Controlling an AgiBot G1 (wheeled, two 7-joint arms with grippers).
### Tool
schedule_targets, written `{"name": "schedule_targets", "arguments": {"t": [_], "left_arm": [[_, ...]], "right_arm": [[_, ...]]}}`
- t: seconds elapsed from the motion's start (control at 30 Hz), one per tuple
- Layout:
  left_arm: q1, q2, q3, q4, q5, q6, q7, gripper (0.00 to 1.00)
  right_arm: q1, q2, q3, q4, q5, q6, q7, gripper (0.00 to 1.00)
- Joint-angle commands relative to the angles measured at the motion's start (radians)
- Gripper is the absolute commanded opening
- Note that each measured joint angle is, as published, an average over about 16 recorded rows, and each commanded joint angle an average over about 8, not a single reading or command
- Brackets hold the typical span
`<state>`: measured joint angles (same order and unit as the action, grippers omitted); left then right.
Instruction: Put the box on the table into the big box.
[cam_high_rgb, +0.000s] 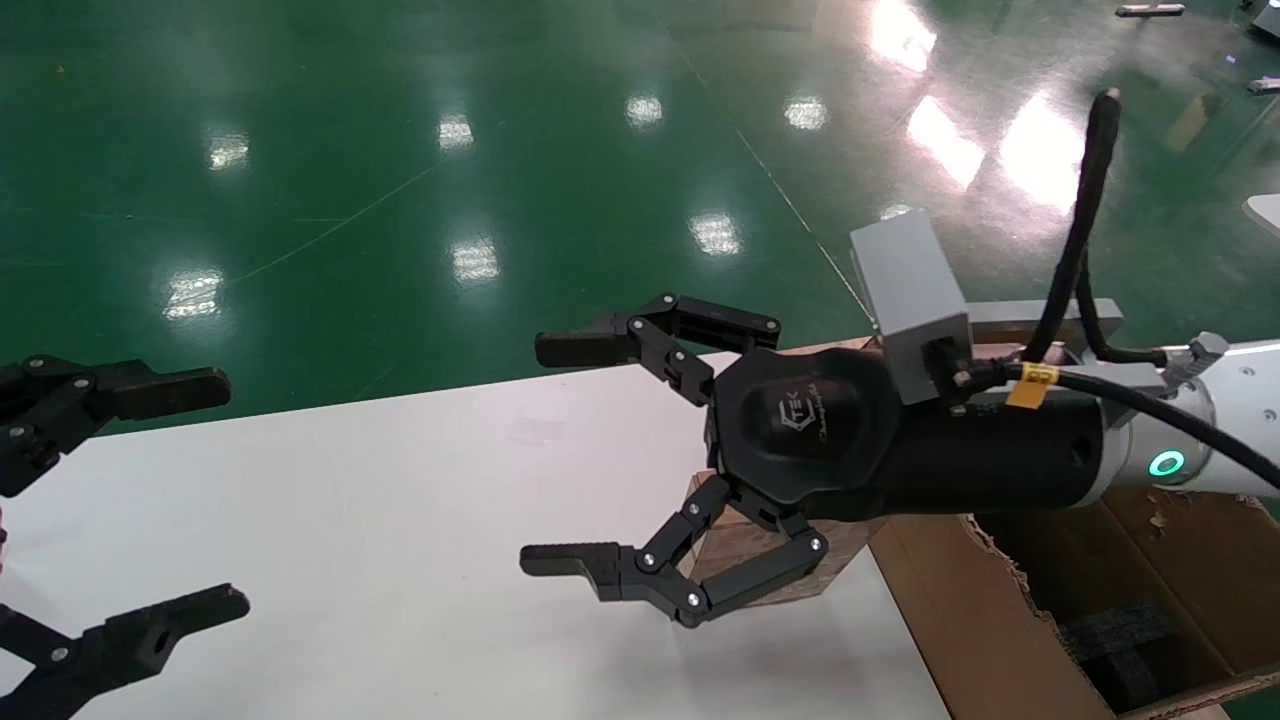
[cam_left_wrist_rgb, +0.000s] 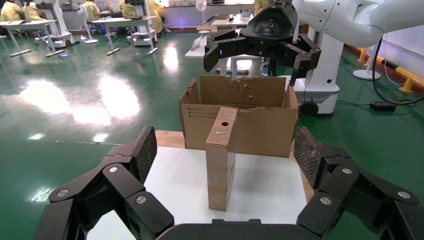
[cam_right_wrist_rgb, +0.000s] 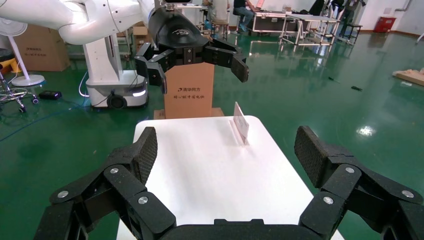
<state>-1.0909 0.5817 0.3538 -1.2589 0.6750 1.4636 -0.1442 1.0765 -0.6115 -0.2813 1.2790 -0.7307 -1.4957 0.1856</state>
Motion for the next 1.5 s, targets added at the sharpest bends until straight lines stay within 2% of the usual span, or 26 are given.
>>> {"name": "schedule_targets", "arguments": {"t": [0.03,0.57,0.77,0.97,1.0,1.07,1.23,1.27,1.33,1.5], "left_arm": [[0.0,0.0,0.0,0.0,0.0,0.0,0.0,1.0],[0.0,0.0,0.0,0.0,0.0,0.0,0.0,1.0],[0.0,0.0,0.0,0.0,0.0,0.0,0.0,1.0],[0.0,0.0,0.0,0.0,0.0,0.0,0.0,0.99],[0.0,0.0,0.0,0.0,0.0,0.0,0.0,0.96],[0.0,0.0,0.0,0.0,0.0,0.0,0.0,0.79],[0.0,0.0,0.0,0.0,0.0,0.0,0.0,0.17],[0.0,0.0,0.0,0.0,0.0,0.0,0.0,0.08],[0.0,0.0,0.0,0.0,0.0,0.0,0.0,0.0],[0.0,0.0,0.0,0.0,0.0,0.0,0.0,0.0]], "right_arm": [[0.0,0.0,0.0,0.0,0.0,0.0,0.0,1.0],[0.001,0.007,-0.002,-0.002,-0.018,-0.001,-0.01,1.0],[0.021,0.031,-0.019,-0.053,-0.121,-0.022,-0.094,1.0],[0.069,0.034,-0.051,-0.198,-0.219,-0.068,-0.221,1.0],[0.078,0.035,-0.059,-0.223,-0.232,-0.074,-0.242,1.0],[0.095,0.038,-0.078,-0.272,-0.254,-0.082,-0.281,1.0],[0.128,0.048,-0.133,-0.379,-0.283,-0.09,-0.355,1.0],[0.133,0.05,-0.144,-0.396,-0.284,-0.091,-0.365,1.0],[0.14,0.054,-0.167,-0.424,-0.282,-0.092,-0.38,1.0],[0.148,0.06,-0.222,-0.464,-0.26,-0.093,-0.403,1.0]]}}
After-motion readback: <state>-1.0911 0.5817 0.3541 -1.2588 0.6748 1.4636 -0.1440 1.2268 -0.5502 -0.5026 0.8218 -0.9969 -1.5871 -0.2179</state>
